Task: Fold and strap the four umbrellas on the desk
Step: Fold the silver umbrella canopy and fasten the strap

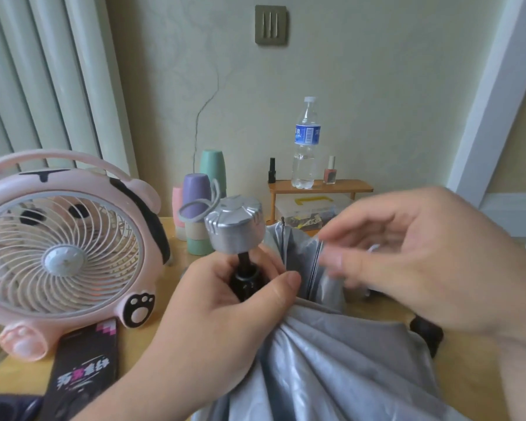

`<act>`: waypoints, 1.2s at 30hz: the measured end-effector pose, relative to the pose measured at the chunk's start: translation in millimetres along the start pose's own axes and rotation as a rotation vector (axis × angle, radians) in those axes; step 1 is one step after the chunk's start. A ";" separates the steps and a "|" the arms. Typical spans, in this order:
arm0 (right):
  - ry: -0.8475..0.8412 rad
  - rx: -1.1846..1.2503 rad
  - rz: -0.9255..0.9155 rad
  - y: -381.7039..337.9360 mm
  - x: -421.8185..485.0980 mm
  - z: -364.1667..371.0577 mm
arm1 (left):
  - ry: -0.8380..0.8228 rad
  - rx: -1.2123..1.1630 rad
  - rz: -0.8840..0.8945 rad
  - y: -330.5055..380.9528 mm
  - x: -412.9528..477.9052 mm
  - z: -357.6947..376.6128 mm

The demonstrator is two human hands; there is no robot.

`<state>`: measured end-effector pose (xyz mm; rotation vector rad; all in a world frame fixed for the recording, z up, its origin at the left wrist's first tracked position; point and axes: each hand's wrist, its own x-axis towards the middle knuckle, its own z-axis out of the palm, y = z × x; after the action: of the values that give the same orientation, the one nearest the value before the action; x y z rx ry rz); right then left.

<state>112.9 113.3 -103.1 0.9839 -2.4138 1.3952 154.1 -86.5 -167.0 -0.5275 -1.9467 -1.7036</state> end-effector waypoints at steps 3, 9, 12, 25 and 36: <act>0.273 -0.184 0.053 23.7 15.1 -9.6 | -0.134 -0.044 0.037 3.9 -0.2 -6.6; -0.048 -0.314 0.304 56.6 26.6 -6.6 | -0.296 -0.046 0.072 7.9 3.9 -22.5; -0.117 -0.146 0.180 60.5 26.9 -0.3 | -0.275 0.043 0.074 4.0 5.1 -25.9; -0.092 -0.304 0.050 64.3 29.9 28.2 | -0.291 0.522 0.266 -6.9 7.6 -37.2; -0.211 -0.230 -0.001 33.6 17.0 33.5 | -0.191 0.814 0.109 18.5 -3.1 -46.8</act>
<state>84.3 89.3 -137.0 1.1211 -2.6481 1.0276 172.8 -130.0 -149.7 -0.4697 -2.4563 -0.6934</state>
